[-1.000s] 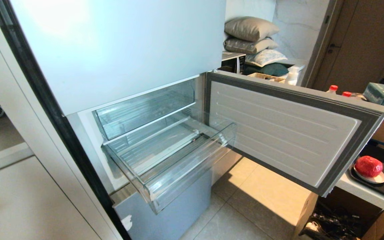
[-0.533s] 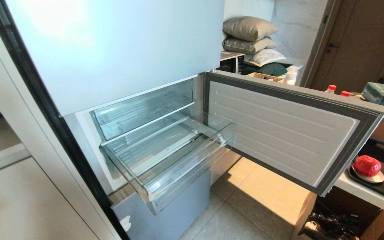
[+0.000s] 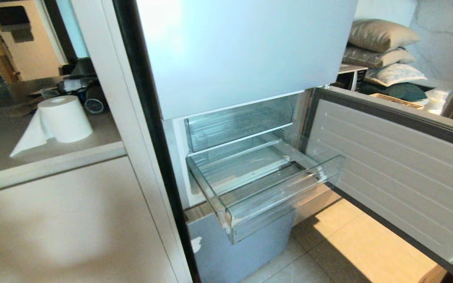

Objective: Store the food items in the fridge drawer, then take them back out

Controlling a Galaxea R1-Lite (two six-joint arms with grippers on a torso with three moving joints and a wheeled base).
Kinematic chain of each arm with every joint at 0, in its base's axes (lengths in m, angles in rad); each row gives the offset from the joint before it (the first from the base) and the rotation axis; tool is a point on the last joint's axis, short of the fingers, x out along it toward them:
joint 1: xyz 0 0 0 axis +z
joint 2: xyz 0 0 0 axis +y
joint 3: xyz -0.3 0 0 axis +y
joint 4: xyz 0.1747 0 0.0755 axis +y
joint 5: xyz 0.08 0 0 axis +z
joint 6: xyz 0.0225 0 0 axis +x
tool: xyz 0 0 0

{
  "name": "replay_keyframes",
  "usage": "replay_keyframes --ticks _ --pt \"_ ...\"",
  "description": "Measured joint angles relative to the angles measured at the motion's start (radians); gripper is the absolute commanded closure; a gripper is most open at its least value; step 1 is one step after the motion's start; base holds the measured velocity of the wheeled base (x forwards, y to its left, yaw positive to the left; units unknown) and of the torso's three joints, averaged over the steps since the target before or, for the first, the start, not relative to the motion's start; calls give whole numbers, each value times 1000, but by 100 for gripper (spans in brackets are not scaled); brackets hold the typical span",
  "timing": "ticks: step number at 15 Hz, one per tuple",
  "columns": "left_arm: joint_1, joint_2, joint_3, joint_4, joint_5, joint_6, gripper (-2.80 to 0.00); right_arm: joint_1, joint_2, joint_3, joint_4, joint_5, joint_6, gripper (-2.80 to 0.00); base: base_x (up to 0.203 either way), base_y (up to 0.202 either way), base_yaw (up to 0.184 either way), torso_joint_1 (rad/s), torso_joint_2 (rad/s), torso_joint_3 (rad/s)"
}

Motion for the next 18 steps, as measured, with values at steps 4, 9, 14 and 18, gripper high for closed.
replay_keyframes --ticks 4,9,14,18 --pt "0 0 0 0 0 0 0 16 224 1 -54 13 -6 0 0 -1 17 0 1 0" --pt "0 0 0 0 0 0 0 110 763 -95 -275 97 15 0 0 0 0 0 0 0" --pt "0 0 0 0 0 0 0 233 1313 -276 -456 163 63 0 0 0 0 0 0 0" --pt "0 0 0 0 0 0 0 304 1688 -404 -712 170 81 0 0 0 0 0 0 0"
